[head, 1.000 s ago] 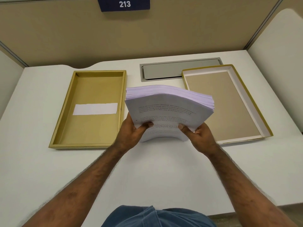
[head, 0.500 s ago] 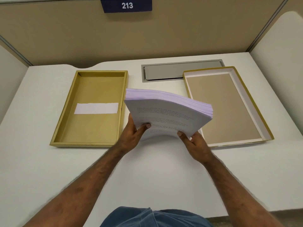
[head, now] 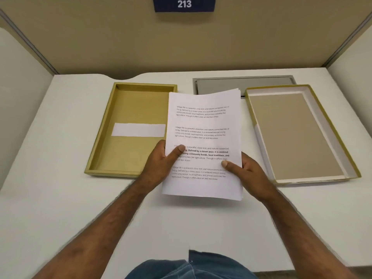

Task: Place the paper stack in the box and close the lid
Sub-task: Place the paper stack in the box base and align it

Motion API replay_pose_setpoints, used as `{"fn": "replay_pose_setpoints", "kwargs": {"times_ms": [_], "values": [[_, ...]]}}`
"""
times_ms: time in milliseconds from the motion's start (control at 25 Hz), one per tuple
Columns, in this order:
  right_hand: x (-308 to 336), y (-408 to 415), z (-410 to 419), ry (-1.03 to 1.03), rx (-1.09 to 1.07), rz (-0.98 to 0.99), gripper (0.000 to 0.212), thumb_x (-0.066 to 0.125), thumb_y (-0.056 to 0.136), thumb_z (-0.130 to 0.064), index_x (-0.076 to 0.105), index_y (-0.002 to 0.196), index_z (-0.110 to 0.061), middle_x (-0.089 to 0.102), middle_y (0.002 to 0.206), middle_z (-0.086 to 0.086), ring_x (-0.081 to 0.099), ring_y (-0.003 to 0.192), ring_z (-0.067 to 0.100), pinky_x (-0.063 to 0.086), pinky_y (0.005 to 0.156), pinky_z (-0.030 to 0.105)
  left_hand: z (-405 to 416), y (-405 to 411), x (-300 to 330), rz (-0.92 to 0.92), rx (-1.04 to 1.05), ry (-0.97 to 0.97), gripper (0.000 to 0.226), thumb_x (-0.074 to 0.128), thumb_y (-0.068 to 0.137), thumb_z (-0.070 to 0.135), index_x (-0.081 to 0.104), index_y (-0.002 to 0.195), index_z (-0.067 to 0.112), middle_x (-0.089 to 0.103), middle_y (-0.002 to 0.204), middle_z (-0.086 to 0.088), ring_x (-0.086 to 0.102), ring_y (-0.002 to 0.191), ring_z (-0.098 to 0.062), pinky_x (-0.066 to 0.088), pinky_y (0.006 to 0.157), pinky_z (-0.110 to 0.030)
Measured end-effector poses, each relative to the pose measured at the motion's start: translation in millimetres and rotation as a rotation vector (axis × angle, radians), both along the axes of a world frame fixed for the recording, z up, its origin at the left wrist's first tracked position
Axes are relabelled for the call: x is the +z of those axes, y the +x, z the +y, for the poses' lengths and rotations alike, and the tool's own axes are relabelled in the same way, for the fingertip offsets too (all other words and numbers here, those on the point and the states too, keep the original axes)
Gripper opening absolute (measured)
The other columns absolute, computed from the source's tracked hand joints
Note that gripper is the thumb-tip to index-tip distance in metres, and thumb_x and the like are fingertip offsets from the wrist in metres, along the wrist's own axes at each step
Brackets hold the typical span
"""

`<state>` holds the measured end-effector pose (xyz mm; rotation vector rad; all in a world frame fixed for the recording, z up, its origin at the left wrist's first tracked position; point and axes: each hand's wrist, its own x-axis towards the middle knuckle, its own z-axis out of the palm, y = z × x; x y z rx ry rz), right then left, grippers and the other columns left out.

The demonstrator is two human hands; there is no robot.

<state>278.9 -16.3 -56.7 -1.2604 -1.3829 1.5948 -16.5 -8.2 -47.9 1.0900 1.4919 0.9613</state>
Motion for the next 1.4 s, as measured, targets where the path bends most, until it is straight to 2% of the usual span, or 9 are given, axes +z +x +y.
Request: {"fn": "replay_pose_setpoints", "kwargs": {"times_ms": [200, 360, 480, 600, 760, 960, 1160, 1280, 1400], "values": [[2, -98, 17, -0.184, 0.026, 0.100, 0.036, 0.067, 0.107, -0.019, 0.067, 0.142, -0.014, 0.074, 0.141, 0.005, 0.072, 0.128, 0.028, 0.059, 0.107, 0.041, 8, -96, 17, -0.005, 0.018, -0.092, 0.056, 0.070, 0.089, 0.062, 0.068, 0.116, 0.012, 0.082, 0.111, 0.000, 0.080, 0.100, -0.022, 0.062, 0.091, -0.053], [-4, -172, 51, -0.260, 0.047, 0.056, 0.034, 0.067, 0.106, -0.020, 0.069, 0.140, -0.013, 0.078, 0.135, 0.002, 0.075, 0.124, 0.026, 0.060, 0.103, 0.042, 34, -165, 7, 0.068, 0.036, -0.175, 0.059, 0.062, 0.099, 0.057, 0.069, 0.120, 0.002, 0.079, 0.116, -0.008, 0.077, 0.107, -0.031, 0.058, 0.097, -0.057], [-11, -210, 79, -0.294, 0.041, -0.012, 0.035, 0.068, 0.106, -0.020, 0.068, 0.141, -0.014, 0.078, 0.133, 0.002, 0.076, 0.121, 0.026, 0.061, 0.103, 0.046, 58, -194, -6, 0.107, 0.029, -0.191, 0.053, 0.057, 0.103, 0.052, 0.072, 0.122, 0.005, 0.079, 0.117, -0.009, 0.076, 0.107, -0.030, 0.059, 0.098, -0.051], [-13, -231, 101, -0.290, 0.026, -0.127, 0.038, 0.069, 0.106, -0.022, 0.066, 0.143, -0.014, 0.078, 0.135, 0.004, 0.078, 0.116, 0.026, 0.063, 0.101, 0.048, 82, -206, -21, 0.200, 0.000, -0.199, 0.053, 0.051, 0.106, 0.052, 0.071, 0.128, 0.008, 0.077, 0.121, -0.008, 0.075, 0.104, -0.026, 0.061, 0.085, -0.039], [-12, -248, 117, -0.312, 0.019, -0.205, 0.034, 0.069, 0.105, -0.023, 0.068, 0.139, -0.018, 0.078, 0.132, 0.002, 0.080, 0.107, 0.018, 0.067, 0.080, 0.030, 106, -215, -35, 0.335, -0.032, -0.209, 0.057, 0.045, 0.108, 0.052, 0.064, 0.134, 0.005, 0.072, 0.120, -0.007, 0.067, 0.087, -0.014, 0.044, 0.059, -0.019], [-10, -259, 124, -0.358, 0.038, -0.366, 0.009, 0.070, 0.105, -0.027, 0.070, 0.114, -0.027, 0.080, 0.114, -0.001, 0.079, 0.081, 0.008, 0.063, 0.055, 0.025, 114, -218, -49, 0.447, -0.037, -0.230, 0.058, 0.050, 0.105, 0.052, 0.059, 0.133, 0.003, 0.067, 0.116, -0.004, 0.056, 0.075, -0.005, 0.038, 0.054, -0.019], [-3, -264, 127, -0.429, 0.020, -0.472, 0.029, 0.074, 0.102, -0.033, 0.062, 0.126, -0.022, 0.077, 0.106, -0.002, 0.076, 0.091, 0.019, 0.063, 0.058, 0.032, 108, -219, -50, 0.507, -0.043, -0.211, 0.057, 0.059, 0.102, 0.051, 0.056, 0.135, 0.005, 0.056, 0.108, 0.004, 0.048, 0.069, 0.002, 0.035, 0.051, -0.016], [3, -266, 125, -0.400, 0.022, -0.517, 0.032, 0.076, 0.100, -0.039, 0.062, 0.123, -0.024, 0.074, 0.102, -0.007, 0.074, 0.088, 0.017, 0.062, 0.058, 0.030, 106, -222, -37, 0.559, -0.110, -0.191, 0.060, 0.063, 0.098, 0.055, 0.059, 0.133, 0.006, 0.066, 0.116, -0.002, 0.059, 0.079, -0.011, 0.040, 0.055, -0.020], [8, -265, 122, -0.273, 0.040, -0.737, 0.047, 0.074, 0.098, -0.049, 0.062, 0.131, -0.017, 0.072, 0.117, 0.000, 0.074, 0.097, 0.025, 0.065, 0.071, 0.036, 103, -227, -21, 0.675, -0.199, -0.173, 0.062, 0.068, 0.094, 0.057, 0.062, 0.131, 0.008, 0.068, 0.115, -0.003, 0.056, 0.079, -0.014, 0.037, 0.053, -0.020]]}}
